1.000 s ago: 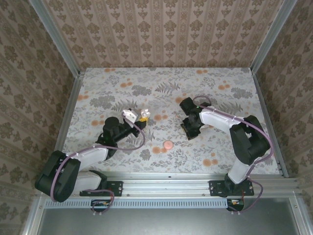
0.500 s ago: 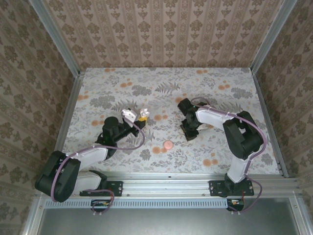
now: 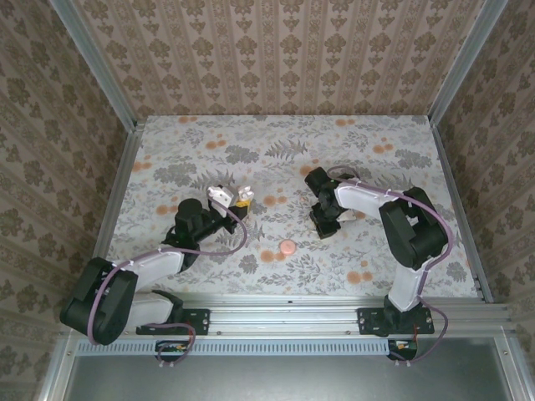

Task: Insert wireless bluetooth earbuds into charging case

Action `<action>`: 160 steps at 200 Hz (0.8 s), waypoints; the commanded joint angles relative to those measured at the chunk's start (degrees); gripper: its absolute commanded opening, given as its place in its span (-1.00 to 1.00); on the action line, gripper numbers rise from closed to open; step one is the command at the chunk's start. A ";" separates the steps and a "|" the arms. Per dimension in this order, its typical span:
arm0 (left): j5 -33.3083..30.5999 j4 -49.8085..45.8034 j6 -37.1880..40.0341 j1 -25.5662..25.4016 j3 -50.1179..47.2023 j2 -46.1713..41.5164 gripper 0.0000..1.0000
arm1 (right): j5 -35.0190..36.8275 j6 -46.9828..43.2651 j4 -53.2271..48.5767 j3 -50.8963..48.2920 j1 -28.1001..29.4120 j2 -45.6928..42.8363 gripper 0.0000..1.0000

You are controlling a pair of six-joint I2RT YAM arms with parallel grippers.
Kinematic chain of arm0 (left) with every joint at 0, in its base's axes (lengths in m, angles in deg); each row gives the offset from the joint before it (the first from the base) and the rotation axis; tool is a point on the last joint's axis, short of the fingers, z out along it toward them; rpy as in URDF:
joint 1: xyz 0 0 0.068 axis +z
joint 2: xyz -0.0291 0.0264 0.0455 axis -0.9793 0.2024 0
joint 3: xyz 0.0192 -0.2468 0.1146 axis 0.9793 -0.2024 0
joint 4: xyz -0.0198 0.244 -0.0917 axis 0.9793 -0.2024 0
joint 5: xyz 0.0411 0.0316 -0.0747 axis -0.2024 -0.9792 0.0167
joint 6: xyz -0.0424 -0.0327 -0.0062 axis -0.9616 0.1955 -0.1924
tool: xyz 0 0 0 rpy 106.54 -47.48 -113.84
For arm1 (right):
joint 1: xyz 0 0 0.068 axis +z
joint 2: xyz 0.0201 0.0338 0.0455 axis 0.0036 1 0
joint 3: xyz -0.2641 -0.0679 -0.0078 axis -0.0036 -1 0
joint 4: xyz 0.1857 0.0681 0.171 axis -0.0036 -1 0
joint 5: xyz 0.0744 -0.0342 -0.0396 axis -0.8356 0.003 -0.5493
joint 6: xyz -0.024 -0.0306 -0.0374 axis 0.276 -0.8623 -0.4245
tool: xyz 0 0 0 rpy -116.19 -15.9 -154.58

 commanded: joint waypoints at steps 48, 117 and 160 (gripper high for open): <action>-0.11 -0.54 1.40 0.66 0.59 -1.59 -0.72 | 0.46 -1.13 -2.15 0.58 -0.28 1.91 -0.49; 0.72 -2.24 1.87 0.67 1.29 -1.32 -0.72 | 2.46 -3.83 -2.66 0.41 -0.28 -0.18 -0.55; 1.45 -2.74 1.71 0.49 1.86 -0.55 -0.72 | 5.87 -9.00 -2.90 0.34 -0.20 -3.42 -0.62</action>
